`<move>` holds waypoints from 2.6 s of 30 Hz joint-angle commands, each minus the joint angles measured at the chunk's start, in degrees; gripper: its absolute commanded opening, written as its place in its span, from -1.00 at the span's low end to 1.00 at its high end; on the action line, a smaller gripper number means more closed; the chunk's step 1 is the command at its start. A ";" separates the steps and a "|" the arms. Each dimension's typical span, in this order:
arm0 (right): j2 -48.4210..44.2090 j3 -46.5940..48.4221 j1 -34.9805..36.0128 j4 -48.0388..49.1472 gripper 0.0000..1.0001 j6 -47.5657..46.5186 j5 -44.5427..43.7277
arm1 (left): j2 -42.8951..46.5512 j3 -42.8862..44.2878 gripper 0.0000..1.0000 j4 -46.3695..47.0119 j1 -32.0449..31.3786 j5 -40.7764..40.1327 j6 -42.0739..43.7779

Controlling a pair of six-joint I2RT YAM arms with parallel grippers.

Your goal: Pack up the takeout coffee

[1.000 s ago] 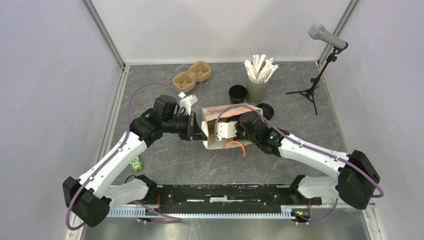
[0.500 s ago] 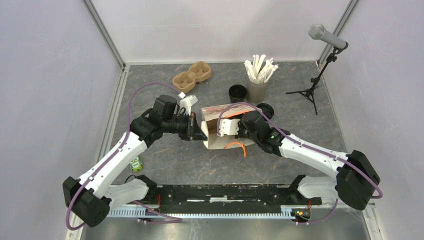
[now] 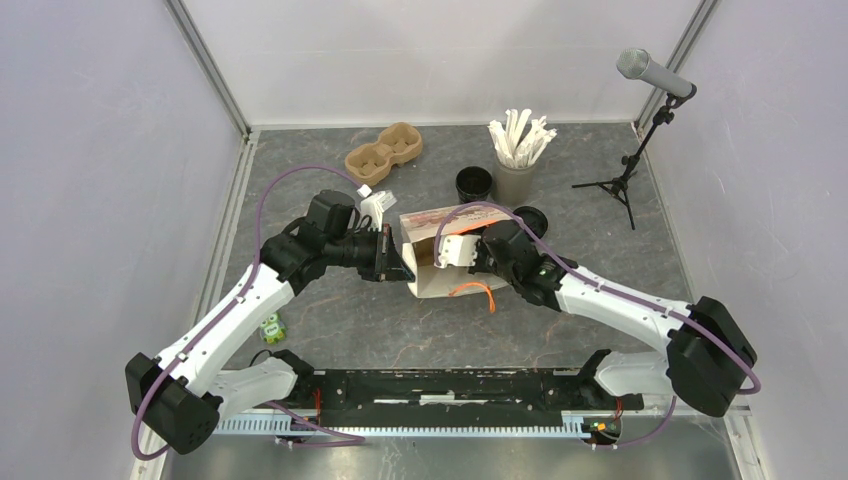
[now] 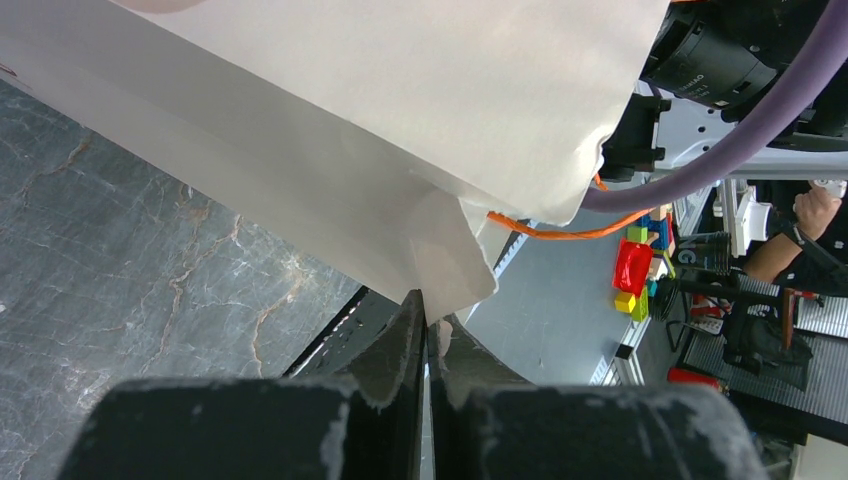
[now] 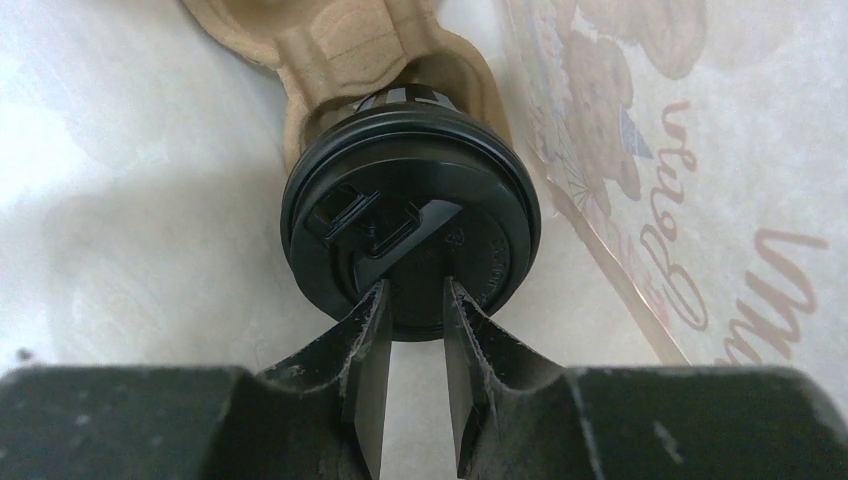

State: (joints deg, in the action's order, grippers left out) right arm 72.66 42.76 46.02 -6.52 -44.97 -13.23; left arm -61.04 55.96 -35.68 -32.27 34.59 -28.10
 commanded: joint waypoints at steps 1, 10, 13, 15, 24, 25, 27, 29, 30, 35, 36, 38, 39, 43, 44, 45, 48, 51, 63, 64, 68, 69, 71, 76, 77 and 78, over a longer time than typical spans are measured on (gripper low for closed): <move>0.19 -0.50 -0.58 2.39 -0.38 1.46 -0.68 | 0.40 2.08 -0.83 0.18 -0.25 0.84 2.51; -5.31 0.22 -0.58 -2.84 -0.37 1.20 4.87 | -0.08 2.83 -0.83 -0.49 -0.24 0.39 3.28; -6.41 -0.20 -0.58 -3.56 -0.37 1.35 5.46 | -0.14 2.92 -0.83 -0.44 -0.25 0.40 3.31; -6.74 -0.25 -0.58 -3.76 -0.37 1.46 5.71 | -0.27 2.94 -0.83 -0.40 -0.24 0.39 3.31; -6.26 0.55 -0.56 -1.23 -0.36 1.05 10.98 | 0.06 2.66 -0.83 -0.53 -0.29 0.46 3.31; -5.49 0.85 -0.58 -0.73 -0.37 0.77 10.95 | 0.11 2.66 -0.83 -0.53 -0.25 0.48 3.31; -4.13 1.14 -0.57 0.79 -0.37 0.50 9.86 | 0.18 2.63 -0.83 -0.53 -0.25 0.51 3.32; -2.78 1.27 -0.58 2.66 -0.38 0.09 8.13 | 0.37 2.40 -0.83 -0.53 -0.25 0.72 3.23; -2.05 1.30 -0.58 3.73 -0.39 -0.04 7.24 | 0.40 2.23 -0.83 -0.49 -0.25 0.75 3.15; 0.28 1.70 -0.58 6.06 -0.40 0.21 5.76 | 0.35 1.87 -0.83 -0.53 -0.27 1.05 3.07; 0.33 1.46 -0.58 6.09 -0.40 0.53 5.35 | 0.35 1.87 -0.82 -0.49 -0.31 1.10 3.05; 0.49 0.97 -0.58 8.10 -0.41 0.76 4.84 | 0.28 1.87 -0.82 -0.52 -0.30 1.22 3.05; 0.55 0.85 -0.55 8.11 -0.41 0.83 4.54 | 0.25 1.87 -0.82 -0.52 -0.27 1.42 3.09; 0.29 0.05 -0.60 9.55 -0.41 0.94 3.42 | 0.10 1.87 -0.82 -0.28 -0.26 1.86 3.06; 0.48 0.11 -0.63 9.77 -0.41 1.00 3.34 | 0.00 1.87 -0.82 -0.27 -0.25 2.04 3.13; 0.76 0.21 -0.53 9.78 -0.41 1.02 3.41 | -0.02 1.86 -0.82 -0.11 -0.30 2.27 3.06; 1.53 0.39 -0.58 10.10 -0.42 1.29 3.40 | -0.08 1.95 -0.82 0.09 -0.26 2.66 3.06; 1.85 -0.21 -0.63 10.34 -0.41 1.53 3.14 | -0.11 2.02 -0.82 0.13 -0.37 2.72 3.14; 2.64 -0.58 -0.60 11.75 -0.42 2.17 1.84 | 0.10 1.93 -0.82 0.06 -0.47 2.76 3.19; 2.76 -0.47 -0.64 11.80 -0.42 2.15 1.81 | 0.16 1.97 -0.82 0.07 -0.49 2.68 3.17; 2.91 -0.40 -0.67 11.61 -0.42 1.97 1.81 | 0.02 1.96 -0.82 0.04 -0.45 2.59 3.14; 2.73 -0.44 -0.62 11.62 -0.42 2.07 1.90 | -0.01 1.98 -0.82 0.01 -0.47 2.51 3.14; 1.38 -0.15 -0.63 10.38 -0.42 2.23 2.21 | 0.02 2.13 -0.82 0.00 -0.43 1.93 2.90; -2.67 -1.21 -0.67 7.69 -0.42 2.15 2.88 | -0.12 2.81 -0.82 -0.61 -0.44 0.53 2.78; -3.53 -1.59 -0.64 7.27 -0.42 2.16 3.02 | -0.16 2.91 -0.82 -0.65 -0.46 0.44 2.78; -4.28 -2.01 -0.60 6.74 -0.42 2.17 3.25 | -0.17 3.00 -0.82 -0.65 -0.48 0.42 2.73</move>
State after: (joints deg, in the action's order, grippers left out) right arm 72.40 41.69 45.63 1.43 -43.79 -10.55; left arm -61.30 56.62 -36.73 -32.40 34.87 -27.44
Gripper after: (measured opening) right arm 0.290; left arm 0.088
